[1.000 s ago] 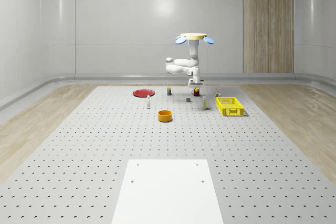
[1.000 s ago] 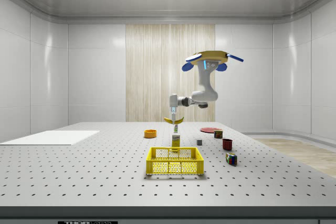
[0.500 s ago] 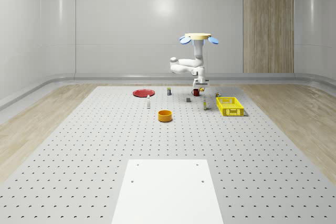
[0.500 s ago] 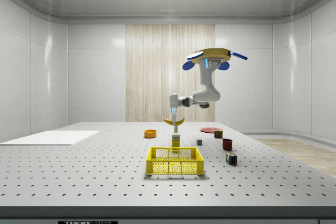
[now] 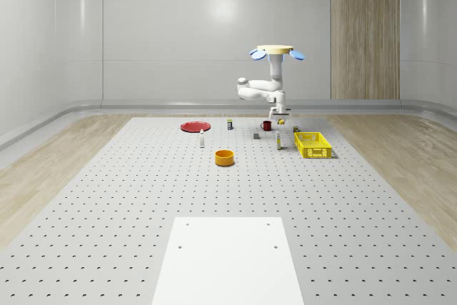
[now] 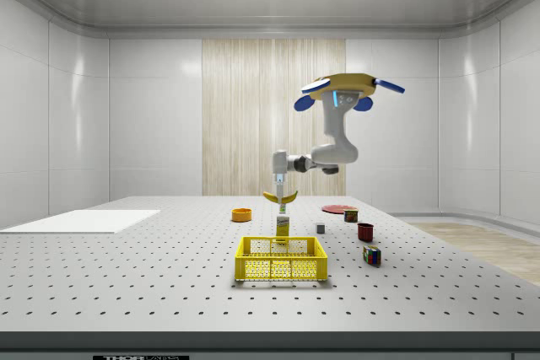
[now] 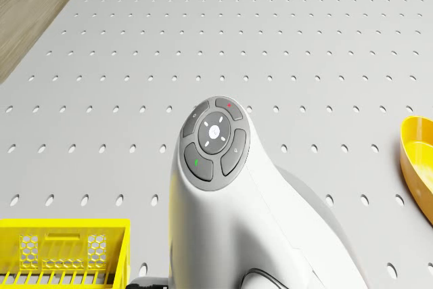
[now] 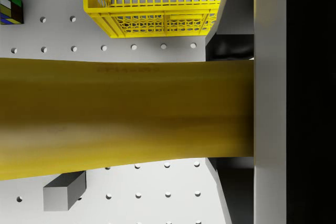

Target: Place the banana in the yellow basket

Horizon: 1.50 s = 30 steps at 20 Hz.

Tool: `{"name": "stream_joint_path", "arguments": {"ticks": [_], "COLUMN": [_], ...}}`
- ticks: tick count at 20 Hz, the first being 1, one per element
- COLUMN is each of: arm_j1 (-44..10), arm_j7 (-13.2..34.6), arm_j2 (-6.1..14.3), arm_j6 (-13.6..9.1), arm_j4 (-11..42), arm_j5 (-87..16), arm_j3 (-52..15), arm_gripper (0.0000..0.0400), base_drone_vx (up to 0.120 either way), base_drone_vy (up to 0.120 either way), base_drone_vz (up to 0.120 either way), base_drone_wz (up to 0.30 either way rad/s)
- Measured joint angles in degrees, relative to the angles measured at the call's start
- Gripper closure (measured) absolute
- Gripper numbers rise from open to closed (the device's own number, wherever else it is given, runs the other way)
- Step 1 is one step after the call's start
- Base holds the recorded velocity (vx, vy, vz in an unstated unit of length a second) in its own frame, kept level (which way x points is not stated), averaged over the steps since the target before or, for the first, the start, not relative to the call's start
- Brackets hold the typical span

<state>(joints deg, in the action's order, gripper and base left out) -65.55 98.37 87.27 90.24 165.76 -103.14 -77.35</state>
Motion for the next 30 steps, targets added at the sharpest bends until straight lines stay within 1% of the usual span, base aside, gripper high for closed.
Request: {"name": "stream_joint_path", "arguments": {"ticks": [9,13,14,17,22,28,30], "arm_j1": [-0.1,-0.1,-0.1,-0.2,-0.2,-0.2,-0.3], "arm_j7": [0.1,0.1,0.1,0.1,0.2,0.2,0.2], "arm_j2": [0.4,0.5,0.6,0.7,0.8,1.0,1.1], "arm_j6": [0.4,0.5,0.5,0.6,0.8,1.0,1.0], "arm_j4": [0.0,0.0,0.0,0.0,0.0,0.0,0.0], "arm_j5": [0.2,0.2,0.2,0.3,0.3,0.4,0.4], "arm_j3": [-0.1,-0.1,-0.1,-0.1,-0.1,-0.2,-0.2], "arm_gripper": [0.0208,0.0208,0.0208,0.0208,0.0208,0.0208,0.0208], "base_drone_vx": [0.000,0.100,0.000,0.000,0.000,0.000,0.000], "base_drone_vy": [0.120,0.120,0.120,0.120,0.120,0.120,0.120], "base_drone_vz": [0.000,0.000,0.000,-0.107,0.000,-0.120,-0.060], "base_drone_wz": [0.000,0.000,0.000,0.000,0.000,0.000,0.000]}}
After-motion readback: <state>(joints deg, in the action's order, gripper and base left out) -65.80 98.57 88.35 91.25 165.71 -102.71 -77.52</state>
